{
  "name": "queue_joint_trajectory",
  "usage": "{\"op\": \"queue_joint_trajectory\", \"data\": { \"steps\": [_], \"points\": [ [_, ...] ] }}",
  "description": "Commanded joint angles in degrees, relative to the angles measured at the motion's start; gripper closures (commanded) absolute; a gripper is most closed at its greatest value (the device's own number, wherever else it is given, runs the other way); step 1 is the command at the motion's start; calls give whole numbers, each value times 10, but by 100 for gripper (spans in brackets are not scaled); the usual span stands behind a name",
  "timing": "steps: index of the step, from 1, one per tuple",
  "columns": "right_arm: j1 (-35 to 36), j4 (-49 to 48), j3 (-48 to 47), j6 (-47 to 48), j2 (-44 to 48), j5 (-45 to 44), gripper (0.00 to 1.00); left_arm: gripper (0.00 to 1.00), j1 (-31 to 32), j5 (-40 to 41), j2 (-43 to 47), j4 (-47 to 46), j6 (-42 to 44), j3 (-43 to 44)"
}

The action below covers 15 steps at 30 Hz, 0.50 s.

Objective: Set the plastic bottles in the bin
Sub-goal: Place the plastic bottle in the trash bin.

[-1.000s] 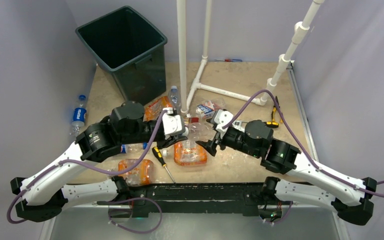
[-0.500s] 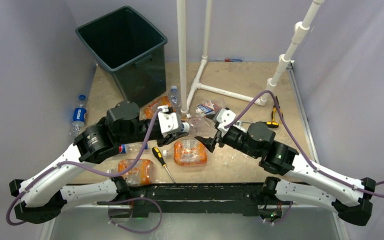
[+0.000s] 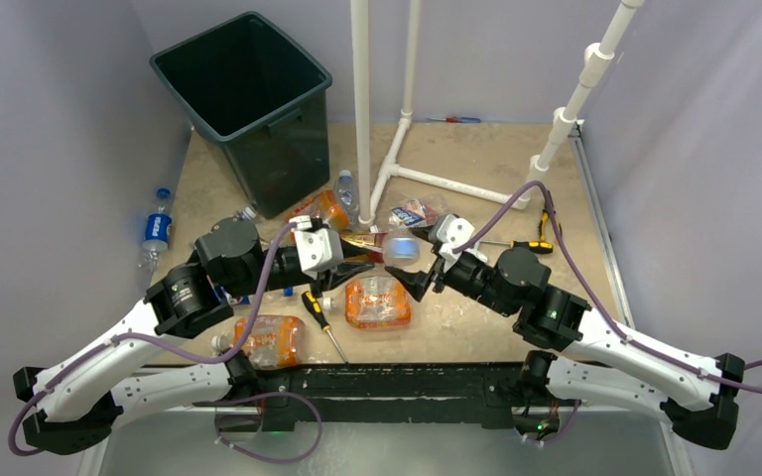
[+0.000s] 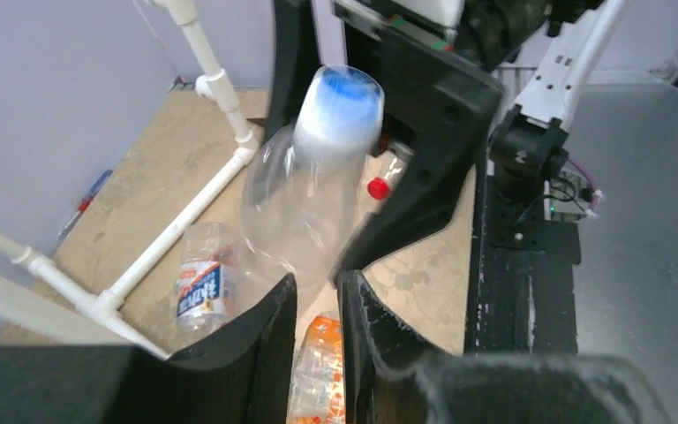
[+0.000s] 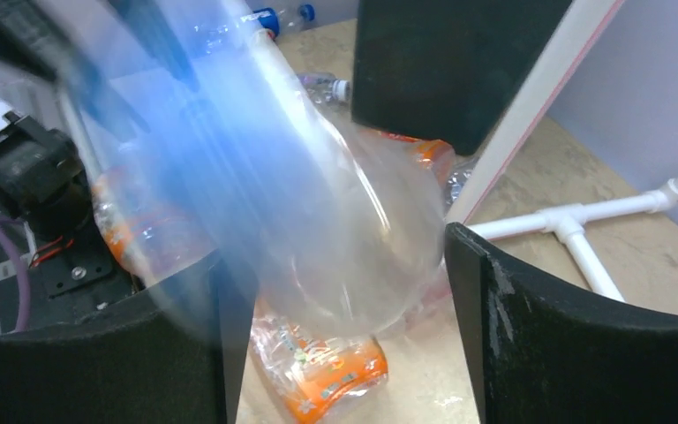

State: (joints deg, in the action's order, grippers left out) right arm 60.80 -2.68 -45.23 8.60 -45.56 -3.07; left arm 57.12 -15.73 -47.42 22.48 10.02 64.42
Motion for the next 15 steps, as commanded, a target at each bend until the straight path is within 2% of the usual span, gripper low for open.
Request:
{"op": "queue_joint_trajectory", "data": {
  "steps": [1, 3, 6, 8, 13, 14, 15],
  "points": [
    [-9, -47, -14, -16, -2, -54, 93, 100, 8, -60, 2, -7, -19, -1],
    [-9, -51, -13, -15, 0, -58, 93, 100, 8, -66, -4, -10, -23, 2],
    [-9, -70, -8, -23, 4, -67, 99, 100, 8, -60, -9, -26, -33, -5],
    [-9, -79, -3, -26, 2, -72, 100, 100, 8, -50, -5, -44, -42, -20],
    [-9, -92, 21, -53, -14, -91, 100, 100, 8, 32, 11, -88, -86, -81],
    [-9, -98, 29, -61, -16, -95, 100, 97, 8, 44, 15, -97, -93, -95],
    [-9, -105, 36, -67, -16, -98, 100, 89, 8, 60, 19, -106, -104, -110]
  ]
}}
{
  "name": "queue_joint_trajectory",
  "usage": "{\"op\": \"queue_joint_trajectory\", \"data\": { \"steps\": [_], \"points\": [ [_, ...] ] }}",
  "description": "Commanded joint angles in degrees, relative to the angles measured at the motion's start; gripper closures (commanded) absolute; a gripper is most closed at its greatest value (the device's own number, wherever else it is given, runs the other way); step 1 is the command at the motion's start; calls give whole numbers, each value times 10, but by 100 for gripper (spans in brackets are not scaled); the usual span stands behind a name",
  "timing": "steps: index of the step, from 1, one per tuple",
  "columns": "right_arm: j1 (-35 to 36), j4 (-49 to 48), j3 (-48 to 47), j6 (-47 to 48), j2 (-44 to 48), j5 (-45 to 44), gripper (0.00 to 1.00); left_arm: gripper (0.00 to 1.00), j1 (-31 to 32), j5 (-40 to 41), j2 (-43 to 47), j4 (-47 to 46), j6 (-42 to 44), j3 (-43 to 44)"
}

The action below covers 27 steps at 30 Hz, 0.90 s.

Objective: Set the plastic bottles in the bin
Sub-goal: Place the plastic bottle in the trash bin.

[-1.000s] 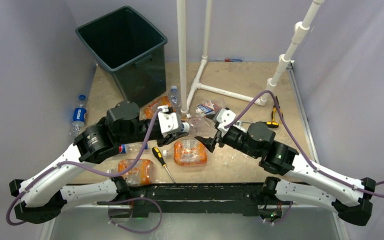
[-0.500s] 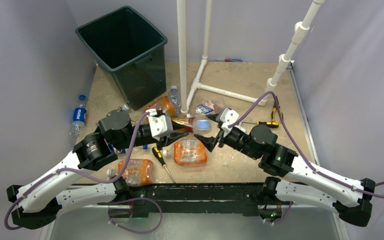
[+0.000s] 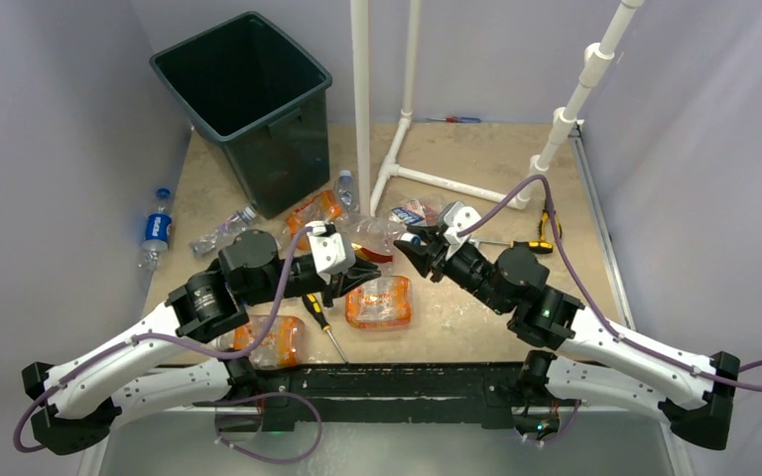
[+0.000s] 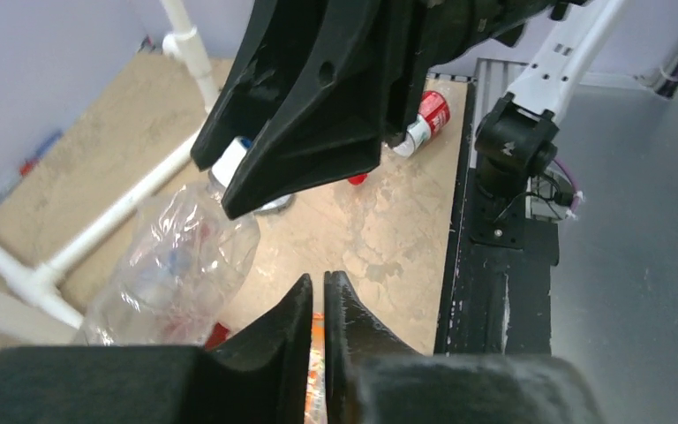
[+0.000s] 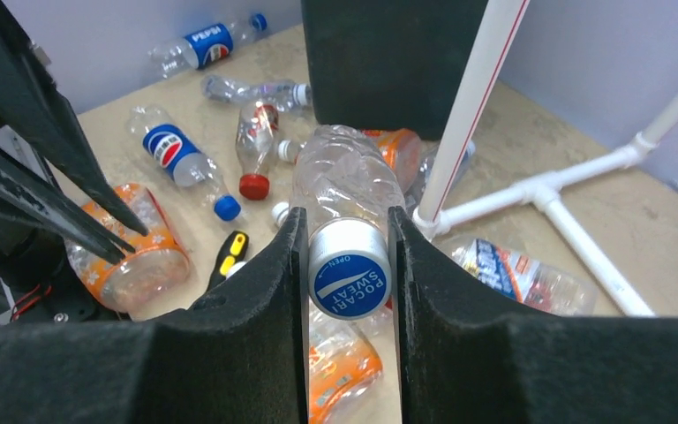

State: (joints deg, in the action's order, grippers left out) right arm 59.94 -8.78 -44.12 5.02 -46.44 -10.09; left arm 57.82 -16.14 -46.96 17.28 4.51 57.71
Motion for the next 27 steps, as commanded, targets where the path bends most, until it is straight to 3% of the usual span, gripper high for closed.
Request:
{"op": "queue_joint_trajectory", "data": {
  "steps": [1, 5, 10, 13, 17, 27],
  "points": [
    [-1, -50, 32, -39, -5, -29, 100, 83, 1, 82, 20, -62, -65, -53],
    [-1, -12, 13, -92, 6, -23, 100, 62, 1, 167, 65, -83, -81, -72],
    [-1, 184, -92, -138, 0, 15, 100, 19, 1, 177, 140, -95, -39, -72],
    [-1, 289, -166, -162, -10, 53, 100, 17, 1, 137, 117, -32, 8, -19],
    [-1, 357, -238, -184, -1, 98, 100, 15, 1, 61, 59, 51, 48, 44],
    [-1, 395, -339, -194, -37, 184, 100, 10, 1, -39, -45, 80, 82, 93]
  ]
}}
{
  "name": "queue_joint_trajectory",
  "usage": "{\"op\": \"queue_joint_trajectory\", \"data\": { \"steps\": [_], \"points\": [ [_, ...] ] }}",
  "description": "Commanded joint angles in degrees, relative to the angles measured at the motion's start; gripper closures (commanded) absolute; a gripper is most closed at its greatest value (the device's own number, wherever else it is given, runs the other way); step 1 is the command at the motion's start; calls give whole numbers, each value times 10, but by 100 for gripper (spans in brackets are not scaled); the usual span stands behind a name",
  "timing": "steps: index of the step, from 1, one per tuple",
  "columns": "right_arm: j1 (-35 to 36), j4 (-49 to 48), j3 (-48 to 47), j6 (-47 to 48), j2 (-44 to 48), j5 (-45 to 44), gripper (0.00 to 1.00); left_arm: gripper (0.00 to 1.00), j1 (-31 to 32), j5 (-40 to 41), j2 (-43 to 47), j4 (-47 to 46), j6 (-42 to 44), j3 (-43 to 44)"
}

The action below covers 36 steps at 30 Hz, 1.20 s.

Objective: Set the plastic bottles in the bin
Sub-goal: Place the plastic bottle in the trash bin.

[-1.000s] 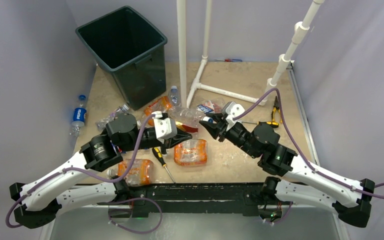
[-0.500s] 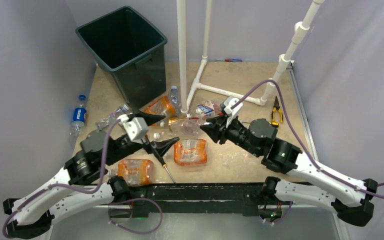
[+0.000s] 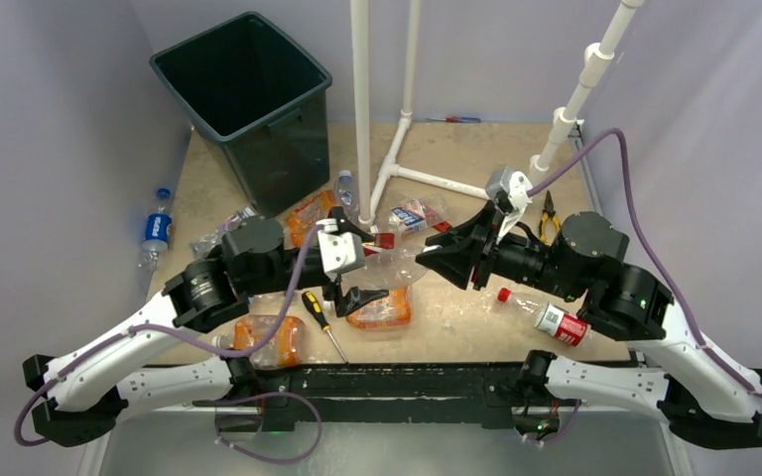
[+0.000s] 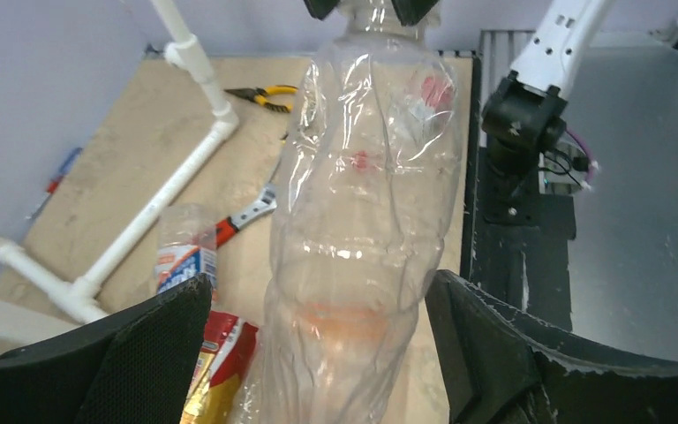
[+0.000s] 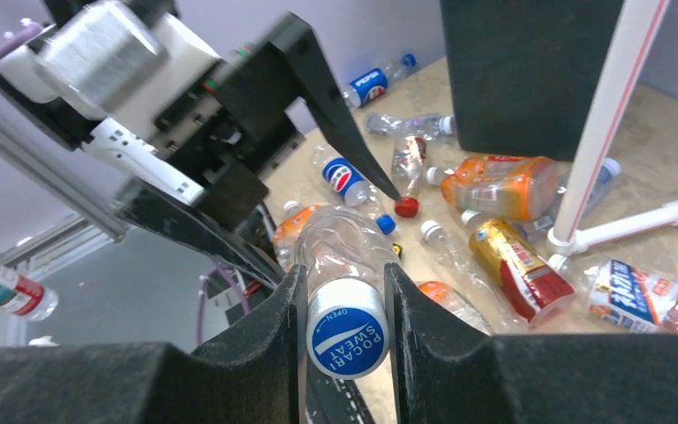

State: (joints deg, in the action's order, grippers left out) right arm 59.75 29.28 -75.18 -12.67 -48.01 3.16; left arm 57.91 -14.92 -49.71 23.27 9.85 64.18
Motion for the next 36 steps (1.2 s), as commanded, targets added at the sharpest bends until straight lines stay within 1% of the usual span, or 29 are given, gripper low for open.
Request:
{"op": "queue_joint_trajectory", "data": {
  "steps": [1, 7, 9, 10, 15, 18, 19, 20, 21, 22, 25, 26, 28, 31, 33, 36],
  "points": [
    [1, 13, -31, -18, -26, 55, 100, 9, 0, -55, -23, 22, 33, 30],
    [1, 7, -45, -18, -38, 61, 100, 8, 0, -70, -40, 35, 52, 37],
    [1, -1, -51, -22, -46, 74, 100, 12, 0, -76, -45, 38, 56, 35],
    [1, -5, -54, -23, -51, 75, 100, 16, 0, -80, -48, 41, 57, 35],
    [1, -9, -68, -21, -70, 70, 100, 43, 0, -94, -52, 46, 54, 30],
    [1, -16, -75, -23, -74, 69, 100, 66, 0, -93, -46, 43, 53, 25],
    [1, -22, -76, -23, -74, 64, 97, 72, 0, -92, -43, 42, 53, 24],
    [1, -30, -74, -21, -72, 55, 82, 77, 0, -90, -41, 40, 50, 23],
    [1, -38, -71, -20, -69, 57, 61, 82, 0, -87, -37, 37, 48, 22],
    [1, -50, -67, -17, -64, 61, 46, 83, 0, -83, -33, 34, 47, 20],
    [1, -90, -42, -19, -37, 55, 12, 84, 0, -59, -15, 14, 41, 12],
    [1, -102, -32, -18, -26, 48, 6, 85, 0, -50, -6, 5, 39, 9],
    [1, -137, -3, -17, 4, 19, 1, 85, 0, -34, 14, -21, 31, -1],
    [1, -229, 84, -30, 64, -26, 1, 86, 0, -11, 46, -86, 4, -28],
    [1, -327, 151, -40, 109, -30, 2, 85, 0, 0, 64, -137, -23, -51],
    [1, -400, 215, -50, 125, -30, 3, 85, 0, 26, 79, -204, -51, -77]
  ]
}}
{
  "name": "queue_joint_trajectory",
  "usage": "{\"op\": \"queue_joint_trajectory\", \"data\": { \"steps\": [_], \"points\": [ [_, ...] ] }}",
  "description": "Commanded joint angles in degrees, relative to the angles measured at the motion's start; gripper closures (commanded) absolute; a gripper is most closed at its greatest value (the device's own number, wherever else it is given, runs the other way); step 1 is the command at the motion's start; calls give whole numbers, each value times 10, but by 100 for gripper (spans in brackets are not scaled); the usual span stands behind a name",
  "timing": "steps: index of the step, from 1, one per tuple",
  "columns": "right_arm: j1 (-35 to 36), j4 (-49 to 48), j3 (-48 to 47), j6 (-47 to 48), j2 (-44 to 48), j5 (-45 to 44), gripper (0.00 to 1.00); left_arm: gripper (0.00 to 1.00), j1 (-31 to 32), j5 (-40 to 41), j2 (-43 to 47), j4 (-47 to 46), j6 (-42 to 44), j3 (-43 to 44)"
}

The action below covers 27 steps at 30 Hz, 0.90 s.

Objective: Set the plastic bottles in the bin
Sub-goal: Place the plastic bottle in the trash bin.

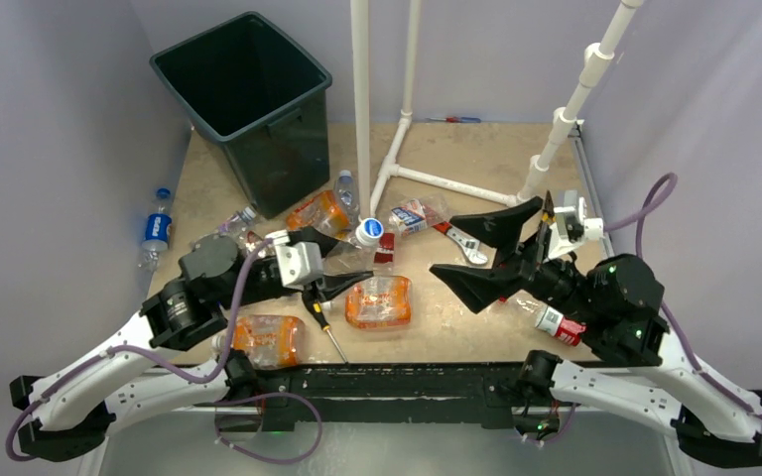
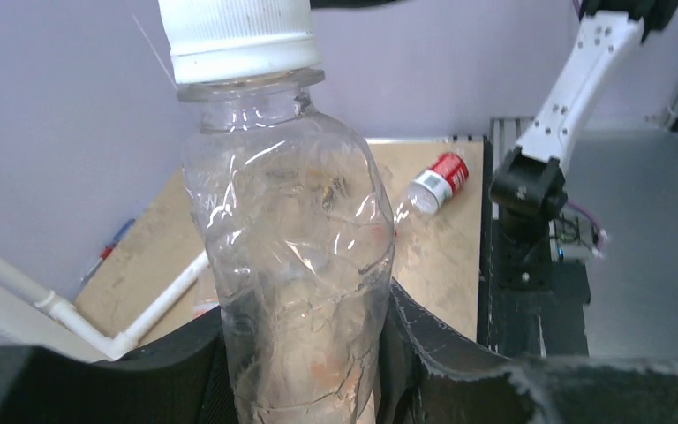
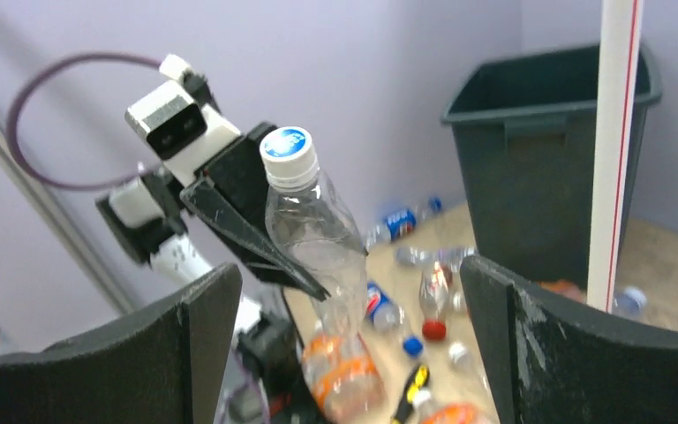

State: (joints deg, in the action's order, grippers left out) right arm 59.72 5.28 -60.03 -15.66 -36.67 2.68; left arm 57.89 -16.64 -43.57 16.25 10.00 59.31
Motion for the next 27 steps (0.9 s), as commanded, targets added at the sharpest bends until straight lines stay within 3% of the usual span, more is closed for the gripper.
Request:
{"op": "queue_joint_trajectory", "data": {
  "steps": [1, 6, 8, 11, 13, 19, 21, 25, 27],
  "points": [
    [1, -165, 70, -20, 7, -25, 3, 84, 0, 60, 19, -147, -56, -32],
    [1, -160, 92, -17, -9, -58, 6, 85, 0, 274, 35, -197, -34, -17],
    [2, -167, 117, -17, -1, -72, 6, 79, 0, 384, 36, -214, -12, 0],
    [2, -173, 145, -17, 15, -87, 6, 78, 0, 534, 15, -255, 50, 39],
    [1, -174, 160, -16, 23, -96, 6, 79, 0, 590, -8, -309, 115, 61],
    [1, -171, 177, -13, 25, -107, 6, 78, -4, 647, -124, -510, 300, 152],
    [1, -172, 182, -15, 25, -105, 6, 78, -41, 656, -184, -519, 324, 202],
    [1, -174, 192, -18, 25, -103, 6, 79, -250, 541, -277, -292, 69, 339],
    [1, -170, 192, -19, 24, -101, 6, 80, -323, 494, -317, -258, -11, 361]
  ]
}}
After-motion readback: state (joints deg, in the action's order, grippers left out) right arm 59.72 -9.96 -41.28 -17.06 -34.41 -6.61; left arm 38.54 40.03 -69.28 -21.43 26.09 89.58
